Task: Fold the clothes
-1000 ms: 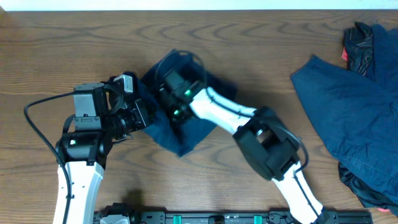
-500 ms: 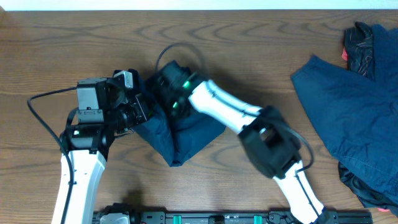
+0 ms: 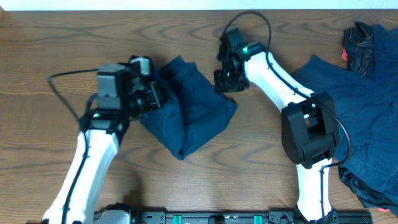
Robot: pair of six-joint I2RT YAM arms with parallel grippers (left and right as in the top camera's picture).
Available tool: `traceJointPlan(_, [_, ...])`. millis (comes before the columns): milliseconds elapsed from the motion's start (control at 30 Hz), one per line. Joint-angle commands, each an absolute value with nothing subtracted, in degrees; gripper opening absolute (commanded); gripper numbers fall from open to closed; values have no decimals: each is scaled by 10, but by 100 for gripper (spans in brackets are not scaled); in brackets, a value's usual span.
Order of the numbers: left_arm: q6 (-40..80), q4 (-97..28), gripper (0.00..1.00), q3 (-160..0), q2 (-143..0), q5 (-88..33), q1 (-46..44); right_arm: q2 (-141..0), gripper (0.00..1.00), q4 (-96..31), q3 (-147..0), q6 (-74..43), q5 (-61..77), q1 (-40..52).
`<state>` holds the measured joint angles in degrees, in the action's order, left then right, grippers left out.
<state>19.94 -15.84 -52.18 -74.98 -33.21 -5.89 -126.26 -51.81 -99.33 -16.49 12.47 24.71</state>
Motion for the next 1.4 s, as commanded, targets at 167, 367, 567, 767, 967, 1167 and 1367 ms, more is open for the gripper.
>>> traceJointPlan(167, [213,-17,6,-540,-874,-334,-160,-1264,41,-484,-930,-152,124,269])
traceJointPlan(367, [213,57,6,-540,-940,-332,-210,-1264,41,-473,-917,-155,122,291])
traceJointPlan(567, [213,60,47,-540,-962,-302,-216,-1264,40,-474,-917,-171,119,293])
traceJointPlan(767, [202,57,49,-540,-915,-318,-205,-1236,45,-513,-942,-181,69,267])
traceJointPlan(967, [199,44,49,-540,-848,-190,-120,-1142,48,-547,-981,-176,50,220])
traceJointPlan(1167, [176,66,49,-540,-883,-123,-35,-1086,46,-548,-982,-92,221,235])
traceJointPlan(1367, [176,109,49,-540,-968,-124,-10,-1115,45,-554,-975,-87,319,302])
